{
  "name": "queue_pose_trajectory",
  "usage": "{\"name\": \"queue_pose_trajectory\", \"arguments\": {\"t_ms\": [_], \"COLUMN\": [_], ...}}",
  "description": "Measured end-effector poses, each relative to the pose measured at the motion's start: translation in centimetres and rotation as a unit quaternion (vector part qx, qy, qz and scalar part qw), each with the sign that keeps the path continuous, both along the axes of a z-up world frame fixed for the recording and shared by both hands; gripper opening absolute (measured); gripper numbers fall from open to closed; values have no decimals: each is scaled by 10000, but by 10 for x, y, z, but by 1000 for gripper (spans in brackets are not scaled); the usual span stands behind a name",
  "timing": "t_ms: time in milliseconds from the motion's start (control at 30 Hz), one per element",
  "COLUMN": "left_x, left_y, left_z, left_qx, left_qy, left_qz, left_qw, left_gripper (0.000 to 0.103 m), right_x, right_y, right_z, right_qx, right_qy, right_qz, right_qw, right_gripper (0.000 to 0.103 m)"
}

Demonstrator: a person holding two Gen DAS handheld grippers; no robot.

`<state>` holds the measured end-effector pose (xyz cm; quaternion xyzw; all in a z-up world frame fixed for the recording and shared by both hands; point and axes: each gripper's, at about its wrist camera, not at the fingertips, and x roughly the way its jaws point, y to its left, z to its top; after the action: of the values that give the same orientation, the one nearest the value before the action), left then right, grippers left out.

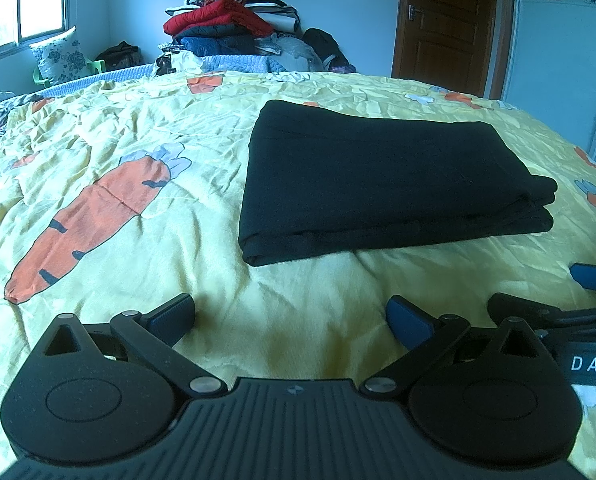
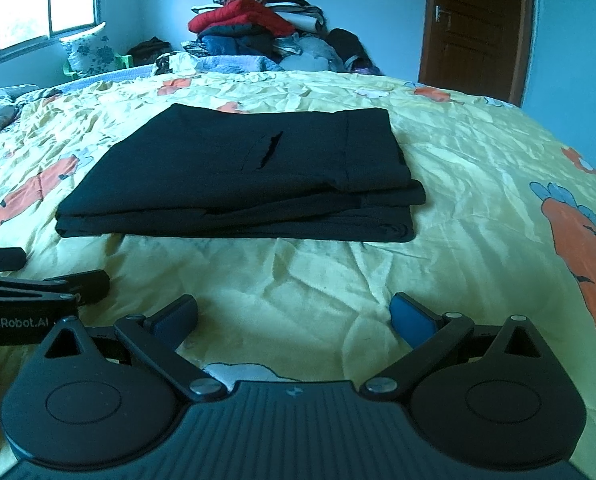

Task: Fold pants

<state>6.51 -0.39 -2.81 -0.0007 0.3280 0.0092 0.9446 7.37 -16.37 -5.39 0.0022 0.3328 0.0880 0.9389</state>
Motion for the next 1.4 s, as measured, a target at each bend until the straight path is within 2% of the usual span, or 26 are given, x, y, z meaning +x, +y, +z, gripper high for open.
{"name": "queue_pose_trajectory", "arguments": {"t_ms": [333,533,1400], "left_x": [-5,-6,-4], "left_y": [5,3,3], "left_z": [0,0,0], "left_qx": [6,61,24], "left_qy": [-6,-14,8], "left_qz": [-105,-29,-50], "left_qw": [9999,10000,10000], "left_gripper": [103,103,103], "right_x": [0,1,1], "right_y": [3,-4,-8], "right_z": [0,-1,-2], "right_qx": [-33,-21,-60], "right_qy": [6,14,32], "right_qz": [88,-237,-411], "right_qw": [10000,9997,9991], "right_gripper": [103,103,103]}}
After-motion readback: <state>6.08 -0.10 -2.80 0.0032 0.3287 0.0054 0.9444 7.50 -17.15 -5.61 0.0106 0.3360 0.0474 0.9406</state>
